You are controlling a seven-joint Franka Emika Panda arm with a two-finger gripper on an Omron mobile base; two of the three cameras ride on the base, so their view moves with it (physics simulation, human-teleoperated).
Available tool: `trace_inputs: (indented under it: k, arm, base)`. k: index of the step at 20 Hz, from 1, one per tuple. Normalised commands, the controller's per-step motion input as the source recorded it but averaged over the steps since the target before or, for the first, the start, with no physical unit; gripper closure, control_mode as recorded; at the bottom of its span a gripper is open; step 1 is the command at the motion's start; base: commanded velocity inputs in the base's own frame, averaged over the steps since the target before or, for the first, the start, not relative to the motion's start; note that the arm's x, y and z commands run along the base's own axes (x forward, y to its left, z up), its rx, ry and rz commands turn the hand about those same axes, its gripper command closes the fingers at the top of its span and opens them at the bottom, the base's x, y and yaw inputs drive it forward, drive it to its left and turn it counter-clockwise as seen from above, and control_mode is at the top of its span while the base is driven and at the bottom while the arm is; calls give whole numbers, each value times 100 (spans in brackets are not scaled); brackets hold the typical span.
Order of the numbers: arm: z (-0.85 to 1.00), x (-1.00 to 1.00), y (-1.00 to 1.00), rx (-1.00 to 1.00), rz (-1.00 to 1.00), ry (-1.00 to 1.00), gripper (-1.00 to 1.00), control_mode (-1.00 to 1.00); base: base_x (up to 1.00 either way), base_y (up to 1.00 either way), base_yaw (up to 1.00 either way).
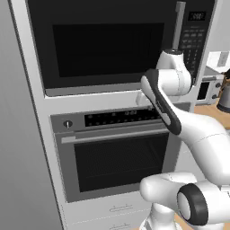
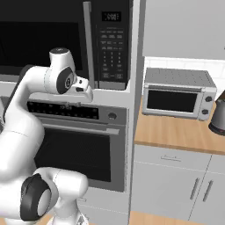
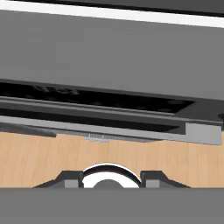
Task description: Navigate to the stove.
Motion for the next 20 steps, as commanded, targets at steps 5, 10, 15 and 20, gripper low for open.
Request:
trace_inputs:
  k: [5,10,15,20]
  arm:
    - [-13,-67,-11,0,-1,0,-100,-100]
    - [-30,-89,-6,0,0,1,-100,-100]
    - [-21,-67,0,-1,0,0,-100,-100]
    - [-5,-11,-5,0,0,0,-100,100]
  base:
    - [0,0,0]
    - [0,0,0]
    - [0,0,0]
    - [-26,-57,0]
